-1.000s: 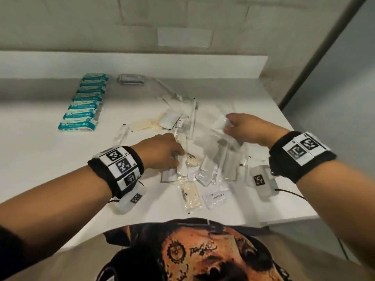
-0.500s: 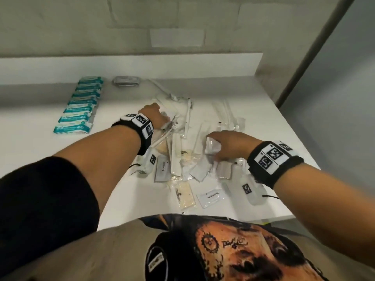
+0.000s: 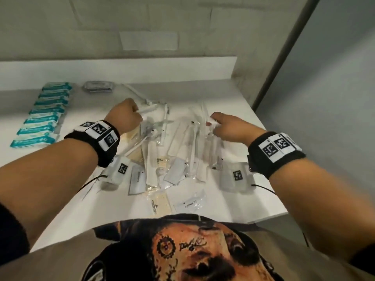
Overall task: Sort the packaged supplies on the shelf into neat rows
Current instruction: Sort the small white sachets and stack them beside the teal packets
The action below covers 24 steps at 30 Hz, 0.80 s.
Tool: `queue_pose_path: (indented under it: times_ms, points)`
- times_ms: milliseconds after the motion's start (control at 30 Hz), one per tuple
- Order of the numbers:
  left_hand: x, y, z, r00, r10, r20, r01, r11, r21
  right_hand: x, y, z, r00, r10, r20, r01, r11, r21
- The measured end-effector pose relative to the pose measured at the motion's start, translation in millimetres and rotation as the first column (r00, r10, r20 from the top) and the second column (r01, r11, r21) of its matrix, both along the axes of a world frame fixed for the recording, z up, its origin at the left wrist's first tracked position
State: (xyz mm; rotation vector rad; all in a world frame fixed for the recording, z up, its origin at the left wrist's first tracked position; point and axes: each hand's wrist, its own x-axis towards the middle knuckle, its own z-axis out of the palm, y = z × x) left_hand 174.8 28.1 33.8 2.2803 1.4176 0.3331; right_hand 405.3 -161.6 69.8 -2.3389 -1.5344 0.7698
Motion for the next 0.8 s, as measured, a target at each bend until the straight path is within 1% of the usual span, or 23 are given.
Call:
queue_pose_path:
  times_ms: [33,67,100,167,200,233,267,300,333,367,433,500,567,600,667,733,767,800]
  points:
    - [1.5,-8.3,3.4,0.998,-0.034,0.048,0.035,0.999,-0.035,14.5,-2.3,6.7,0.999,-0.054,-0.001,0.054,0.998,0.007]
    - [5.5,-18.8,6.6,0.994,-0.081,0.076,0.087,0.993,-0.074,28.4,-7.0,11.7,0.997,-0.071,0.027,0.072,0.997,-0.032]
    - [8.6,-30.0,8.3,0.987,-0.145,0.064,0.151,0.984,-0.095,38.1,-12.3,14.8,0.997,-0.051,0.064,0.059,0.991,-0.120]
    - [18.7,-53.4,11.5,0.950,-0.311,-0.034,0.308,0.948,-0.082,45.5,-24.6,16.0,0.986,0.069,0.154,-0.012,0.939,-0.345]
    - [24.0,-66.0,13.6,0.918,-0.389,-0.078,0.382,0.920,-0.084,44.2,-29.1,11.8,0.975,0.127,0.181,-0.034,0.896,-0.443]
    - [29.8,-78.1,14.8,0.882,-0.459,-0.111,0.448,0.888,-0.106,39.5,-33.8,6.3,0.970,0.159,0.186,-0.043,0.859,-0.511]
    - [35.6,-88.8,13.9,0.844,-0.520,-0.130,0.502,0.853,-0.144,34.3,-37.5,-3.4,0.966,0.179,0.184,-0.051,0.836,-0.546]
    - [41.1,-97.7,12.3,0.813,-0.563,-0.147,0.539,0.824,-0.178,28.1,-40.0,-14.7,0.960,0.200,0.194,-0.064,0.835,-0.546]
    - [45.2,-104.7,9.6,0.795,-0.585,-0.161,0.555,0.808,-0.196,21.8,-41.0,-26.0,0.951,0.219,0.217,-0.076,0.849,-0.523]
    - [47.9,-109.0,5.5,0.796,-0.582,-0.165,0.550,0.810,-0.203,16.2,-41.3,-35.1,0.942,0.227,0.248,-0.084,0.872,-0.483]
    - [49.0,-111.7,0.2,0.849,-0.520,-0.097,0.488,0.840,-0.236,8.0,-37.4,-45.3,0.926,0.230,0.300,-0.098,0.912,-0.397]
    - [46.4,-110.0,2.2,0.907,-0.419,0.041,0.413,0.865,-0.286,1.8,-30.4,-45.2,0.922,0.244,0.302,-0.119,0.919,-0.376]
    - [41.0,-108.7,6.1,0.938,-0.271,0.215,0.332,0.879,-0.341,-1.5,-22.7,-38.6,0.927,0.258,0.272,-0.151,0.922,-0.357]
    - [38.1,-108.0,5.9,0.930,-0.190,0.314,0.307,0.871,-0.384,-0.9,-21.0,-33.1,0.936,0.249,0.247,-0.157,0.927,-0.340]
    - [28.7,-106.1,10.2,0.876,-0.044,0.481,0.301,0.829,-0.472,0.7,-16.0,-10.7,0.964,0.209,0.165,-0.158,0.948,-0.278]
    - [18.1,-107.5,16.0,0.798,0.053,0.600,0.346,0.775,-0.529,-0.8,-11.2,19.1,0.987,0.160,-0.026,-0.162,0.978,-0.128]
    - [14.5,-110.6,18.7,0.754,0.103,0.648,0.384,0.732,-0.563,-4.8,-9.4,33.2,0.976,0.148,-0.159,-0.156,0.987,-0.036]
    - [10.6,-114.3,24.5,0.711,0.152,0.687,0.430,0.678,-0.596,-12.3,-4.5,45.8,0.947,0.165,-0.275,-0.156,0.986,0.055]
